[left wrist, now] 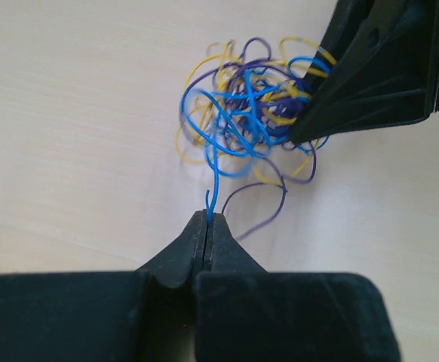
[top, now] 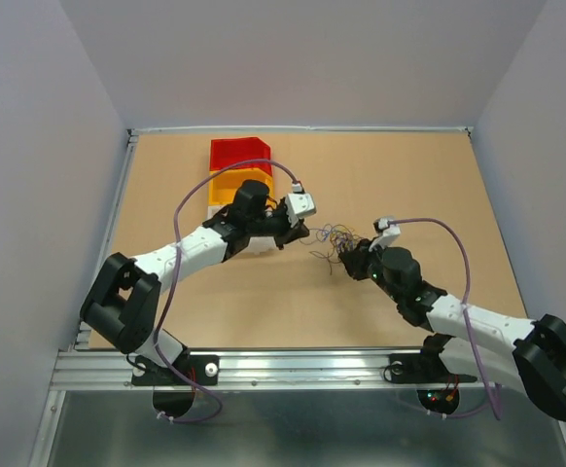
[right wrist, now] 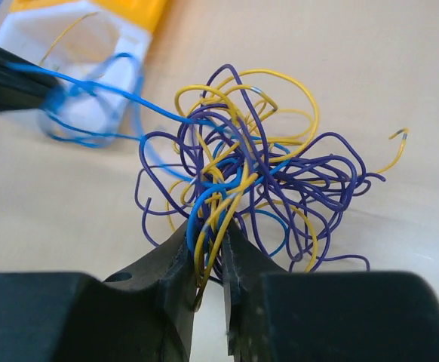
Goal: Untangle the cables
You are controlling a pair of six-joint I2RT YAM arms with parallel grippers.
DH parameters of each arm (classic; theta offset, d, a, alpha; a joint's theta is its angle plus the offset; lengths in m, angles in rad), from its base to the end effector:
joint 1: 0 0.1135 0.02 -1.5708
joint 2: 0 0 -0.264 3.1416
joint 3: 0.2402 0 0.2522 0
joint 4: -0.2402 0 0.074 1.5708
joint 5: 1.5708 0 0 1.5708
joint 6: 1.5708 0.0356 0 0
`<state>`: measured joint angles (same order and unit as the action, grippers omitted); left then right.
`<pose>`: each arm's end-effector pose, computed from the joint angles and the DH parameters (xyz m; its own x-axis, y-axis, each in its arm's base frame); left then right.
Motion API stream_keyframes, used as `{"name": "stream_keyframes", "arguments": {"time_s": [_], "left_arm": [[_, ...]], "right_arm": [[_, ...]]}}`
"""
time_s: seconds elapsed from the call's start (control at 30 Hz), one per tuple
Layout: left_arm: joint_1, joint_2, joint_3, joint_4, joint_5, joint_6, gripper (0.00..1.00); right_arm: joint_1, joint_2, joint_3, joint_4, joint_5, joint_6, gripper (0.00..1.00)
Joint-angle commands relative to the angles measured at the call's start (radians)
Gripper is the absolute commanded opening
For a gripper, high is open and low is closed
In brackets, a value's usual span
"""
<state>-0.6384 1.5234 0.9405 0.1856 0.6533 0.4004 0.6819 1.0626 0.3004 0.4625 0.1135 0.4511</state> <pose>0.2596 -0.2196 0.2529 0.0737 0.3307 -0.9408 0.9714 0.1898 0.1429 0.1692 0.1322 0.1861 -0.4427 0.1986 -0.8744 -0.3880 0.8367 0.3864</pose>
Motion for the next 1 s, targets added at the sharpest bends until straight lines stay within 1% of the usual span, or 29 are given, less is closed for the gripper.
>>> {"name": "stream_keyframes", "arguments": {"time_s": [0.0,0.03,0.07,0.1,0.13,0.17,0.2,0.23,0.27,0.3,0.33,0.4,0.43,0.47,0.5,0.6,0.67,0.83,0.87,0.97], "left_arm": [[0.058,-0.095,-0.025,0.164,-0.122,-0.110,0.00],[0.075,-0.094,-0.019,0.173,-0.136,-0.130,0.00],[0.116,-0.089,-0.013,0.184,-0.171,-0.177,0.00],[0.138,-0.088,-0.005,0.193,-0.188,-0.198,0.00],[0.161,-0.097,-0.009,0.212,-0.201,-0.222,0.00],[0.189,-0.103,-0.017,0.253,-0.204,-0.271,0.00],[0.222,-0.111,-0.034,0.273,-0.198,-0.285,0.00],[0.232,-0.121,-0.040,0.284,-0.192,-0.296,0.00],[0.233,-0.124,-0.043,0.288,-0.181,-0.295,0.00],[0.230,-0.126,-0.048,0.287,-0.141,-0.279,0.00],[0.226,-0.129,-0.051,0.287,-0.109,-0.273,0.00],[0.206,-0.134,-0.055,0.275,-0.058,-0.249,0.00],[0.175,-0.140,-0.058,0.267,-0.060,-0.215,0.00],[0.157,-0.140,-0.058,0.259,-0.063,-0.197,0.00],[0.142,-0.143,-0.060,0.246,-0.073,-0.184,0.00],[0.126,-0.144,-0.049,0.233,-0.105,-0.182,0.00],[0.132,-0.147,-0.045,0.233,-0.180,-0.184,0.00],[0.166,-0.158,-0.054,0.270,-0.305,-0.178,0.00],[0.180,-0.160,-0.052,0.275,-0.325,-0.166,0.00],[0.264,-0.154,-0.049,0.282,-0.316,-0.150,0.00]], "right_arm": [[0.005,-0.108,-0.087,0.039,0.342,0.054,0.23],[0.004,-0.131,-0.102,0.033,0.391,0.081,0.23],[0.004,-0.192,-0.136,0.024,0.440,0.098,0.23],[0.004,-0.226,-0.154,0.012,0.542,0.131,0.23],[0.004,-0.312,-0.200,0.007,0.590,0.150,0.23],[0.004,-0.355,-0.220,0.001,0.635,0.175,0.23],[0.004,-0.409,-0.239,-0.016,0.710,0.191,0.23],[0.004,-0.456,-0.257,-0.030,0.742,0.220,0.23],[0.004,-0.499,-0.270,-0.048,0.768,0.231,0.23],[0.004,-0.591,-0.286,-0.089,0.813,0.239,0.23],[0.004,-0.628,-0.290,-0.110,0.821,0.251,0.23],[0.004,-0.705,-0.291,-0.116,0.810,0.226,0.24],[0.004,-0.717,-0.291,-0.117,0.783,0.198,0.46],[0.004,-0.720,-0.291,-0.117,0.763,0.187,0.59],[0.004,-0.719,-0.291,-0.116,0.723,0.173,0.66],[0.004,-0.676,-0.279,-0.090,0.667,0.135,0.69],[0.004,-0.632,-0.271,-0.071,0.643,0.124,0.69],[0.004,-0.552,-0.265,-0.013,0.577,0.092,0.70],[0.004,-0.547,-0.265,-0.010,0.562,0.086,0.70],[0.004,-0.541,-0.264,0.002,0.506,0.069,0.71]]}}
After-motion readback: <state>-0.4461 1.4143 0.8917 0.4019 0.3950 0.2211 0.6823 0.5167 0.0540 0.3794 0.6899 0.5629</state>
